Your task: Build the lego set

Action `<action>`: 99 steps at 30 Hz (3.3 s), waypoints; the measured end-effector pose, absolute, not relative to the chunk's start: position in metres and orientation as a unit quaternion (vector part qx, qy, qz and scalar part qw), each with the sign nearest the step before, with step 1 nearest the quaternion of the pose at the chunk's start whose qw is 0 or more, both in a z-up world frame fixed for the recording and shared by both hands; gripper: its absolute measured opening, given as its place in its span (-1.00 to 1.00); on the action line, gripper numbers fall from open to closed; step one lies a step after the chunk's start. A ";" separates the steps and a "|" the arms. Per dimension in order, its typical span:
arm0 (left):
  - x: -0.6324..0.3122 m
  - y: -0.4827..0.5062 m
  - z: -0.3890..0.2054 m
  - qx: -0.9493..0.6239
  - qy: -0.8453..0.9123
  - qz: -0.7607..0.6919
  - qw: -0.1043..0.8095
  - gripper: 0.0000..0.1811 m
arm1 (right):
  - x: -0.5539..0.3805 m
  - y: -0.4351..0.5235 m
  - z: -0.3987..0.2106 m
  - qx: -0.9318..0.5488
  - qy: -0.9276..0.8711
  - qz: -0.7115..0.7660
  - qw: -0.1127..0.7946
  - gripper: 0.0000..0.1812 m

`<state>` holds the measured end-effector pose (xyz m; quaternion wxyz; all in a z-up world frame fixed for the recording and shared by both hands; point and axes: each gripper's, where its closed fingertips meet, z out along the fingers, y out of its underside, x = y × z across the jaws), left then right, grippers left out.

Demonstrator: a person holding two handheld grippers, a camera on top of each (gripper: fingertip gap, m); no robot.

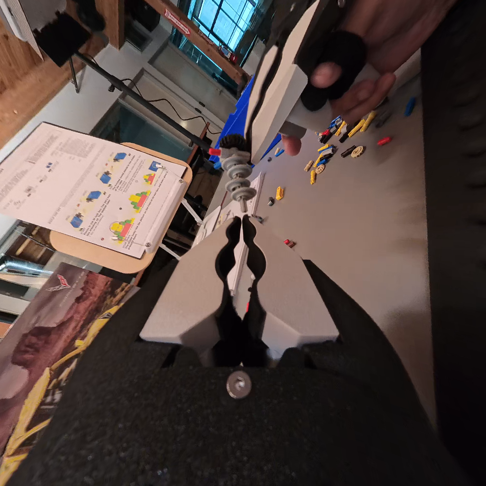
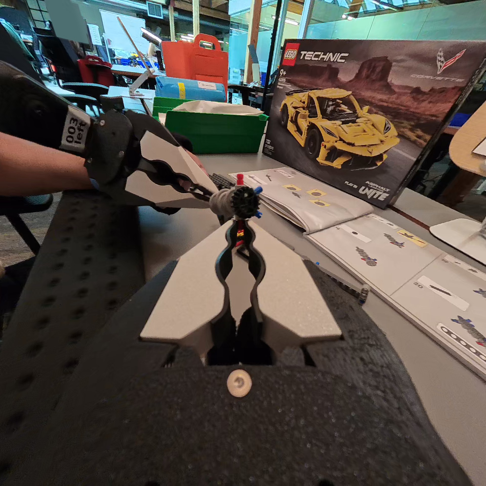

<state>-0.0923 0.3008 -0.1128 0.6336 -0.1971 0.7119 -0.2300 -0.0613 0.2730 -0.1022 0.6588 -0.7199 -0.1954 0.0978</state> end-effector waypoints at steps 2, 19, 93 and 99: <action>-0.093 0.299 -0.111 -0.206 0.709 -0.247 0.628 -1.00 | -0.061 0.273 -0.103 -0.722 -0.188 0.111 0.656 -0.96; -0.084 0.322 -0.119 -0.316 0.698 -0.284 0.576 -0.98 | 0.041 0.281 -0.070 -0.693 -0.138 -0.250 0.662 -0.97; -0.083 0.275 -0.108 -0.548 0.577 -0.569 0.207 -0.97 | -0.058 0.282 -0.096 -0.790 -0.257 -0.205 0.517 -0.14; -0.082 0.261 -0.109 -0.566 0.571 -0.566 0.184 -0.97 | -0.061 0.290 -0.099 -0.794 -0.277 -0.207 0.500 -0.13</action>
